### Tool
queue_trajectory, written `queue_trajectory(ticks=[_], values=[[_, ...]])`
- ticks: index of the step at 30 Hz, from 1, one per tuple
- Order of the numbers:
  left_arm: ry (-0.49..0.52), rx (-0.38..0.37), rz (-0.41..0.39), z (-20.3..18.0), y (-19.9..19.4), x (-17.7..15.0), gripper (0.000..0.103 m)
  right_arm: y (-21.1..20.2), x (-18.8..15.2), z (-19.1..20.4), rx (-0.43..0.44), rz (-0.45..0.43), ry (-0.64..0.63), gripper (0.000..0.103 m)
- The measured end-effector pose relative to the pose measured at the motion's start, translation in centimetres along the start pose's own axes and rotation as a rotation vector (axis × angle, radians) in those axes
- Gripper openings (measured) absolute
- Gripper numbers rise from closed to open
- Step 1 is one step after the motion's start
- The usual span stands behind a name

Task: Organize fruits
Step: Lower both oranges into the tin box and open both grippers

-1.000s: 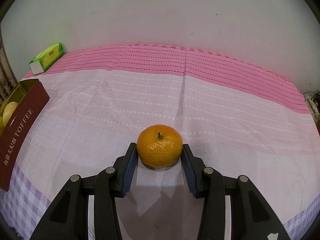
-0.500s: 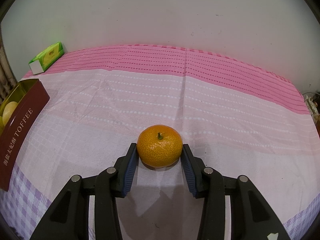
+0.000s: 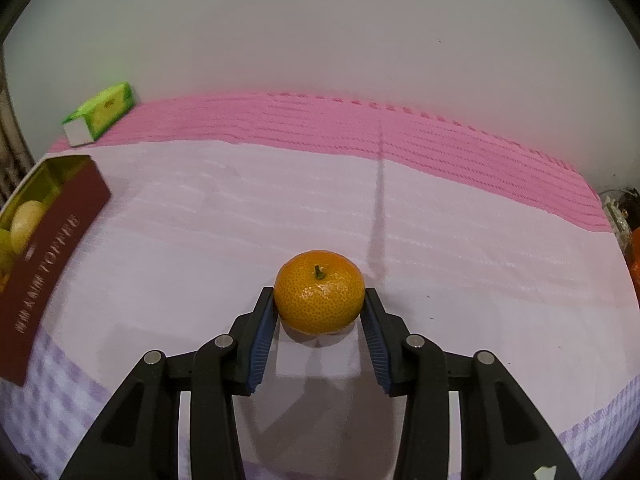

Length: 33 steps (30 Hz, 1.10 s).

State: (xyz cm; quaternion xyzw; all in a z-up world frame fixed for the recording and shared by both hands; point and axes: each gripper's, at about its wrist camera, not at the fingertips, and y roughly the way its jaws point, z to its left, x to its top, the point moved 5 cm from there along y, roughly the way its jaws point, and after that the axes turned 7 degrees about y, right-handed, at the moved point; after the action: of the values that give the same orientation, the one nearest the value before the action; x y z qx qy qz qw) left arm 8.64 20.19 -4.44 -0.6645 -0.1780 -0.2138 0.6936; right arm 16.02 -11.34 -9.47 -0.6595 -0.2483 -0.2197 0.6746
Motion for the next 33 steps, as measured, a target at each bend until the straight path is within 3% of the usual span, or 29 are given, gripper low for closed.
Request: queue_trajectory(ticks=[13,19,24,33], values=[[-0.123,0.065,-0.027,4.3,-1.6,-0.7,0.074,-4.8,1.4,14.9,0.272,-0.019,-0.185,0.039],[-0.167,0.111,-0.01,6.4,-2.0,-1.6,0.075,-5.4,1.4,20.8,0.343,0.006,-0.253,0.04],[-0.188,0.128,0.013,7.4,-1.8,-2.6,0.075,-4.4,0.9,23.9,0.347,0.037,-0.299,0.04],[-0.169,0.129,0.002,7.2,-1.9,-2.6,0.075,-3.0,-0.3,25.1,0.311,0.078,-0.321,0.04]])
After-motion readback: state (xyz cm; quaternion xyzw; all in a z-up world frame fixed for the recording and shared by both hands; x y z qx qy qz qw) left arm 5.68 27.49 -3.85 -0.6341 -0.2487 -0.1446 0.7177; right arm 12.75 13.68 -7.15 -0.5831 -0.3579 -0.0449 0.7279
